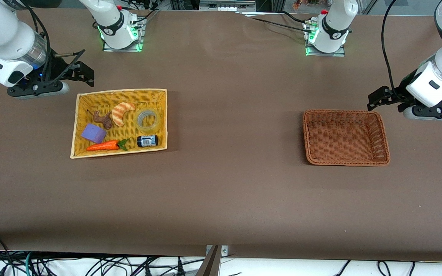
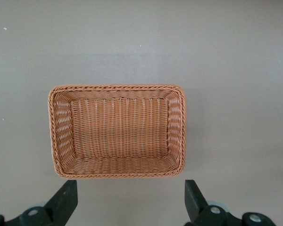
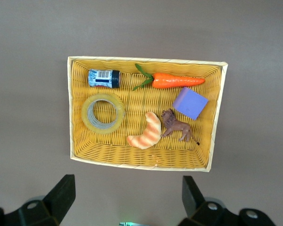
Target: Transfer tape with both arms
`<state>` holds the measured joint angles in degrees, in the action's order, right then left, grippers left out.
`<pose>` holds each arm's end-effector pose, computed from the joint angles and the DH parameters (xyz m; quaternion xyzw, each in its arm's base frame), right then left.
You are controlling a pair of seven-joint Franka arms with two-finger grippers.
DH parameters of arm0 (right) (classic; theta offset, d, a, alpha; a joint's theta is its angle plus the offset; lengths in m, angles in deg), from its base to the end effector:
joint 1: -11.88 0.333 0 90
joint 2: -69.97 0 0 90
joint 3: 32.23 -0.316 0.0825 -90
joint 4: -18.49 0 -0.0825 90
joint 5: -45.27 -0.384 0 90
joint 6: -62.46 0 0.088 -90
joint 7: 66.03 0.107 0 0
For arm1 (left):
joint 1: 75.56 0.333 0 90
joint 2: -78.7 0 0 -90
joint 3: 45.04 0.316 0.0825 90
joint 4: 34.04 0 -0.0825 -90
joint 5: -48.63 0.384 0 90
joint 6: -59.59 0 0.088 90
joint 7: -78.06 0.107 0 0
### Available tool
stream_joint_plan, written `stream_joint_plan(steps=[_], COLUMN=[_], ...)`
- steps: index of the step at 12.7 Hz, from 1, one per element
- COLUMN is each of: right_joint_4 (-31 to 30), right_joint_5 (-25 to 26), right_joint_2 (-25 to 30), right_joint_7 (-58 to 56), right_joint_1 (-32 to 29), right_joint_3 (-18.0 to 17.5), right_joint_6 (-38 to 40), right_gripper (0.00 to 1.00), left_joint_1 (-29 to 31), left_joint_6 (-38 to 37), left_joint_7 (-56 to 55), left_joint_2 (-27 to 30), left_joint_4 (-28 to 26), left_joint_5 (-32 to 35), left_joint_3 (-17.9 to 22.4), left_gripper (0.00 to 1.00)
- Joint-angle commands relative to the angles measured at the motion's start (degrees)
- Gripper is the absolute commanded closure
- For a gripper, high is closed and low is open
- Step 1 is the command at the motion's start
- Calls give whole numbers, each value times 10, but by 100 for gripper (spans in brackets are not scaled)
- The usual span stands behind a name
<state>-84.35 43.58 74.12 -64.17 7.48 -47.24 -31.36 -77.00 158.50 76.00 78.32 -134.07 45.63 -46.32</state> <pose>0.5203 0.1045 0.5622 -0.9963 -0.0739 0.0440 0.0005 0.5615 -0.0315 0.5511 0.9996 -0.0014 -0.0142 0.0253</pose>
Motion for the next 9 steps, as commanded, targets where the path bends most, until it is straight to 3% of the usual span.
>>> stream_joint_plan(steps=[1,9], right_joint_4=[12,12], right_joint_5=[2,8], right_joint_2=[1,0], right_joint_7=[1,-7], right_joint_1=[-2,-2], right_joint_3=[-1,0], right_joint_6=[28,32], right_gripper=[0,0], left_joint_1=[0,0], left_joint_6=[-7,-7], left_joint_7=[7,7], left_joint_2=[-6,-6], left_joint_4=[15,14], left_joint_5=[13,13], left_joint_3=[-1,-1], left_gripper=[0,0])
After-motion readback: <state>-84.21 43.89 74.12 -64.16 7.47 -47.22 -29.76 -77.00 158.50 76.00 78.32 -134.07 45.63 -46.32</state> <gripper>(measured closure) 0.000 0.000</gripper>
